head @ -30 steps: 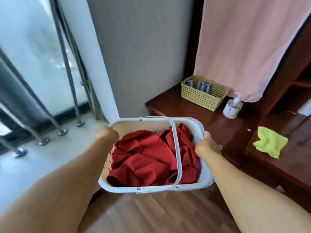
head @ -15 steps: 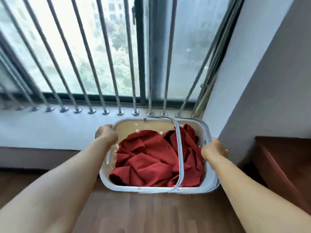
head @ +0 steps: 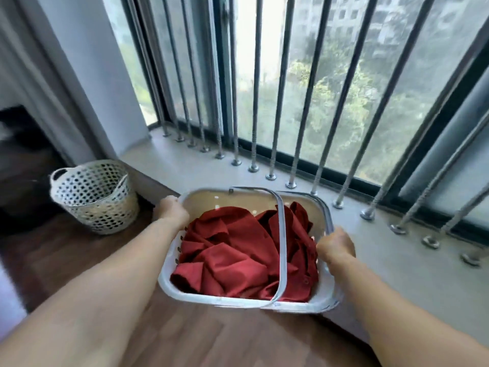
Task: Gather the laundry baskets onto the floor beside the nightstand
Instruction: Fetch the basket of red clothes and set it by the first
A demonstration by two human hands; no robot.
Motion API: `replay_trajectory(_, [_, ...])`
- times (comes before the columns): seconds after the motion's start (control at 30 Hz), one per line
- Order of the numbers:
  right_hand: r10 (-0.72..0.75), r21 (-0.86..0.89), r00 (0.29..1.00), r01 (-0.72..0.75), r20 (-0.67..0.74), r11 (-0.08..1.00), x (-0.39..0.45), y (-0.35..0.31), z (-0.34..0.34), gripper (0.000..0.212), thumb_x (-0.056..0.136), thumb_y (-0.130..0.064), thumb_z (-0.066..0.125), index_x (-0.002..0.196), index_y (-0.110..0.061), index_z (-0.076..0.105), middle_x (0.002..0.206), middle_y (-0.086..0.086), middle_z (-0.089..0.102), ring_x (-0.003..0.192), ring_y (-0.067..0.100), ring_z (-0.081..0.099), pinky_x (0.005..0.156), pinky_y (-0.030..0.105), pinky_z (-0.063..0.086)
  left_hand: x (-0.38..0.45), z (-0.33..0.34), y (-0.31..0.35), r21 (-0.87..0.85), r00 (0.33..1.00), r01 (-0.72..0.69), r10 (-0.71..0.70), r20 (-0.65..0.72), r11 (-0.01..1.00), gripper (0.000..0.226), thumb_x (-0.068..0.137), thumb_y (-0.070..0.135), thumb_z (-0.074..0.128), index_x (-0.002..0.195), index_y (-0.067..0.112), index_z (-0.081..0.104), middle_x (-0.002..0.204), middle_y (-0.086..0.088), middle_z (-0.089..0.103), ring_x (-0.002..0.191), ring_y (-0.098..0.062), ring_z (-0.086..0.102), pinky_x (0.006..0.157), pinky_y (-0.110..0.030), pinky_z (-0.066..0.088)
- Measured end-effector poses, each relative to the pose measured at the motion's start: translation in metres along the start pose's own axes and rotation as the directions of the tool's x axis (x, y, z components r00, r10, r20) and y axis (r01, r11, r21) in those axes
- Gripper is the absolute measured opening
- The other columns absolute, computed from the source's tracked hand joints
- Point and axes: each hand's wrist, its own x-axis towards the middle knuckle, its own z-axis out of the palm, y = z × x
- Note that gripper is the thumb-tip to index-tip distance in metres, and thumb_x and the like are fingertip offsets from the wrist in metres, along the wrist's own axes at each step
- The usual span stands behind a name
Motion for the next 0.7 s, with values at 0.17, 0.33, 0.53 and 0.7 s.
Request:
replay_trajectory(0.17, [-0.133,-0.019,0.983,0.136,0.124,0.991,0.006,-0.094,0.087,0.028,0.089,-0.016,0.051,0.113,-0.002,0.057,0.113,0.021,0.065,0.106,0.038,0.061,0.084,0.036,0.048,0.068,-0.045,-0.064,0.069,0.971,0.235,-0.232,-0.053,0.97,0.032,0.092,0.001,0.047,0.122,-0.009,0.057,0.127,-0.026,0.059,0.116,-0.04,0.059,0.087,-0.04,0.049])
replay_trajectory(0.33, [-0.237,-0.058,0.942,0.257,0.239,0.965,0.024,-0.174,0.171,0.029,0.091,-0.02,0.049,0.113,-0.001,0.056,0.116,0.021,0.063,0.109,0.038,0.059,0.086,0.036,0.047,0.126,-0.075,-0.114,0.003,0.921,0.387,-0.386,-0.055,0.922,0.037,0.094,0.003,0.046,0.128,-0.009,0.055,0.133,-0.026,0.057,0.124,-0.039,0.055,0.098,-0.04,0.045])
replay_trajectory(0.53, [-0.345,-0.054,0.833,0.406,0.433,0.912,0.042,-0.272,0.266,0.026,0.092,-0.019,0.047,0.109,0.0,0.054,0.111,0.022,0.063,0.099,0.038,0.061,0.075,0.033,0.043,0.184,-0.106,-0.159,-0.066,0.808,0.556,-0.557,-0.191,0.829,0.039,0.092,0.007,0.047,0.128,-0.004,0.058,0.129,-0.025,0.059,0.115,-0.041,0.059,0.086,-0.039,0.05])
replay_trajectory(0.7, [-0.411,-0.059,0.755,0.507,0.51,0.86,0.043,-0.335,0.335,0.02,0.093,-0.02,0.047,0.102,-0.003,0.053,0.106,0.021,0.063,0.084,0.033,0.055,0.07,0.031,0.038,0.224,-0.118,-0.209,-0.159,0.724,0.64,-0.66,-0.203,0.751,0.043,0.083,-0.004,0.046,0.12,0.006,0.065,0.116,-0.019,0.065,0.1,-0.037,0.062,0.08,-0.037,0.054])
